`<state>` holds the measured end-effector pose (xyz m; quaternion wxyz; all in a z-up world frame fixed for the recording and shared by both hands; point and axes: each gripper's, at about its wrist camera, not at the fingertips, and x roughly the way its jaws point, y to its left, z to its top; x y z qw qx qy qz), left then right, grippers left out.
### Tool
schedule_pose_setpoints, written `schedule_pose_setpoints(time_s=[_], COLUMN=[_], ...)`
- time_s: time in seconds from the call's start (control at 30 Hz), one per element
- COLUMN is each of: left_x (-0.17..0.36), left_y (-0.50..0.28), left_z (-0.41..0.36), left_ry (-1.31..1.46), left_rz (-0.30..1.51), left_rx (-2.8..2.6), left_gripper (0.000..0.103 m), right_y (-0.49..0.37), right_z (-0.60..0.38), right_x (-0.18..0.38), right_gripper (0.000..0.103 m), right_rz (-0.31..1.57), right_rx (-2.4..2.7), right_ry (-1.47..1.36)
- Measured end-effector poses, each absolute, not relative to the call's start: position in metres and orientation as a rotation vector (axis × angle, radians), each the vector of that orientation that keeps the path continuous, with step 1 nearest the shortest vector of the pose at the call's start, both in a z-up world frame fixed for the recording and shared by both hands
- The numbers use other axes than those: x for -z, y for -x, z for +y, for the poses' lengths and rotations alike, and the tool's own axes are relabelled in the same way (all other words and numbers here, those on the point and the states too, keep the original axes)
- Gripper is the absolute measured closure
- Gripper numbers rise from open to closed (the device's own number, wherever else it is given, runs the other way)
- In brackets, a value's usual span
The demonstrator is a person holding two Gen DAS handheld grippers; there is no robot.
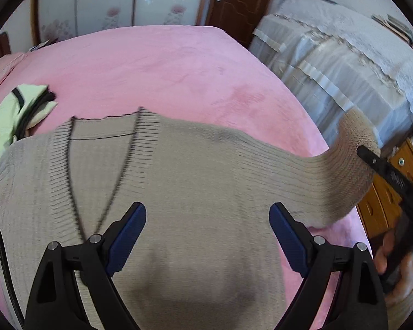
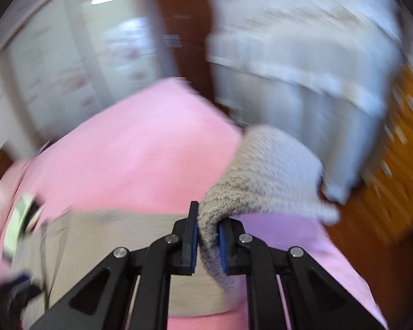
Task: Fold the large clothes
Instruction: 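Fold the grasped sleeve across the cardigan body with the right tool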
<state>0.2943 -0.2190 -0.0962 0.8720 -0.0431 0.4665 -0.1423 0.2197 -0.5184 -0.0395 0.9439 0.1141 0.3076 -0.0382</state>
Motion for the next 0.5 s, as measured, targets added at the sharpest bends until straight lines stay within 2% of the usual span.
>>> schedule_pose_setpoints(time_s=[0.1,0.27,0.37,0.5], left_x=[0.098,0.127,0.148,0.166], left_y=[-0.303,-0.314,-0.311,-0.310], left_z=[-0.184,-0.149,-0.146,-0.150], left_ry=[0.141,0.196,0.176,0.202], left_rz=[0.978,1.067,1.116,1.161], left_rx=[0.241,0.235,0.259,0.350], left_gripper=[0.013,0.013,0.013,0.013], right_y=[-0.218,-0.214,-0.202,-0.175], right_z=[-0.438,-0.350,-0.330,-0.328], right_x=[0.043,0.114,0.153,0.155], right_gripper=[0.091,0.088,0.075,0.053], right_rz=[0.666,0.852,0.934,0.904], right_rx=[-0.098,-0.196,-0.203,-0.227], right_ry=[-0.073,0.142,0.228,0.234])
